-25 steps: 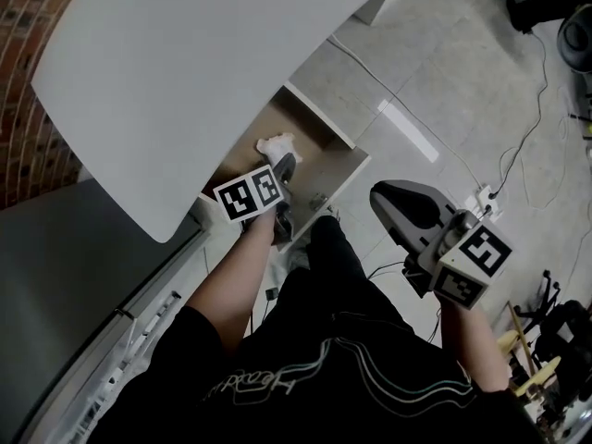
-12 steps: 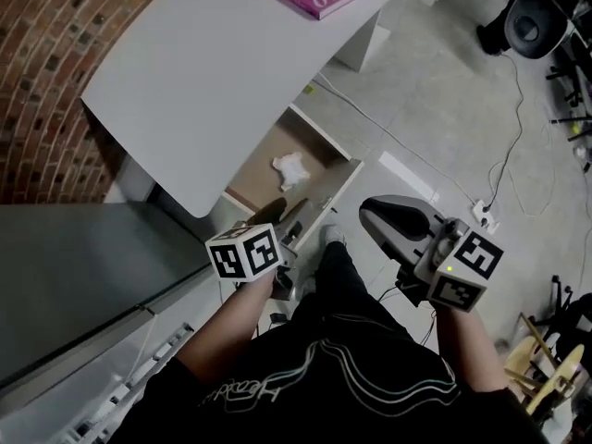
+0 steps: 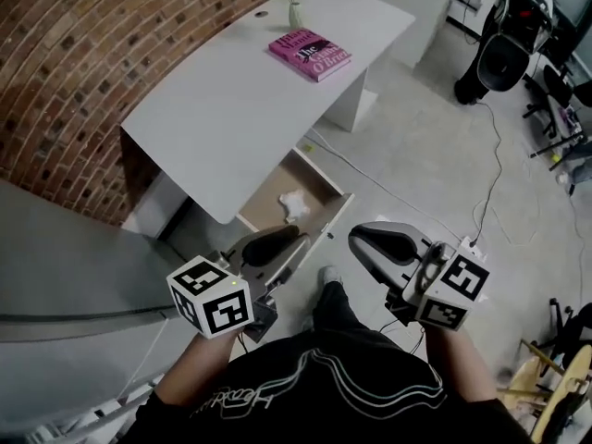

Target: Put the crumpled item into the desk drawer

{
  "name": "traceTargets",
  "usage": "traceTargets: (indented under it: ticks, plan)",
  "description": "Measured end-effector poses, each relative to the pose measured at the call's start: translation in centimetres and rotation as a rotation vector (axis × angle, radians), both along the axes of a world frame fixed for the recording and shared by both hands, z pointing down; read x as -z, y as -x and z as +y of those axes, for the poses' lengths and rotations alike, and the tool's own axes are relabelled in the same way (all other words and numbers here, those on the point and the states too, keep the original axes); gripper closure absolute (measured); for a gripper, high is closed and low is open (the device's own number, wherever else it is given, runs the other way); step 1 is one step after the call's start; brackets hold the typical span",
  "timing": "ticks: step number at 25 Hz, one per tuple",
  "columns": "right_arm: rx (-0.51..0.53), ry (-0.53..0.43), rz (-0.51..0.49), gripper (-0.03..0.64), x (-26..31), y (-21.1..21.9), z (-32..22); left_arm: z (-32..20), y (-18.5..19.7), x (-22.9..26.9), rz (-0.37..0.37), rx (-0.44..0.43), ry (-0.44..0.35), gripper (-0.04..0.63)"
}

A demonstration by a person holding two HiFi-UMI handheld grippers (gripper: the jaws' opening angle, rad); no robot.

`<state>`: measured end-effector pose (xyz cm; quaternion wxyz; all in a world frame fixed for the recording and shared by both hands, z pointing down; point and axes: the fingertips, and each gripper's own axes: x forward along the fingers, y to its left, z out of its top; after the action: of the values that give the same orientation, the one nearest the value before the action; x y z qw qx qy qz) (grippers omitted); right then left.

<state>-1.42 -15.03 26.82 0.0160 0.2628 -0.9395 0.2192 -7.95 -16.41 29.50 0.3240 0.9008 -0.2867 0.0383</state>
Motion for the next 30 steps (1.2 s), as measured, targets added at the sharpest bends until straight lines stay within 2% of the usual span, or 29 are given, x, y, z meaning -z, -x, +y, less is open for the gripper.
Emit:
traceTargets:
  ticks: [2, 5, 9, 12, 30]
  plan:
    - [-0.003, -0.047, -0.011, 0.562, 1.9, 0.4, 1.4, 1.4, 0.1, 3.1, -0.011, -0.011, -0.077, 0.512]
    - [-0.002, -0.066, 0.002, 0.562, 3.6, 0.9, 3.5, 3.8, 0.0, 6.2, -0.012, -0.030, -0.155, 0.554]
    - [0.009, -0.141, -0.027, 0.563, 5.9, 1.2, 5.1, 6.5, -1.0, 8.6, -0.024, -0.089, -0.243, 0.569]
    - [0.019, -0.164, -0.017, 0.563, 6.6, 1.6, 6.2, 7.4, -1.2, 9.5, -0.043, -0.098, -0.284, 0.572]
    - [-0.015, -0.149, 0.000, 0.563, 5.6, 1.2, 6.2, 7.6, -1.3, 8.8, -0.057, -0.128, -0.278, 0.574]
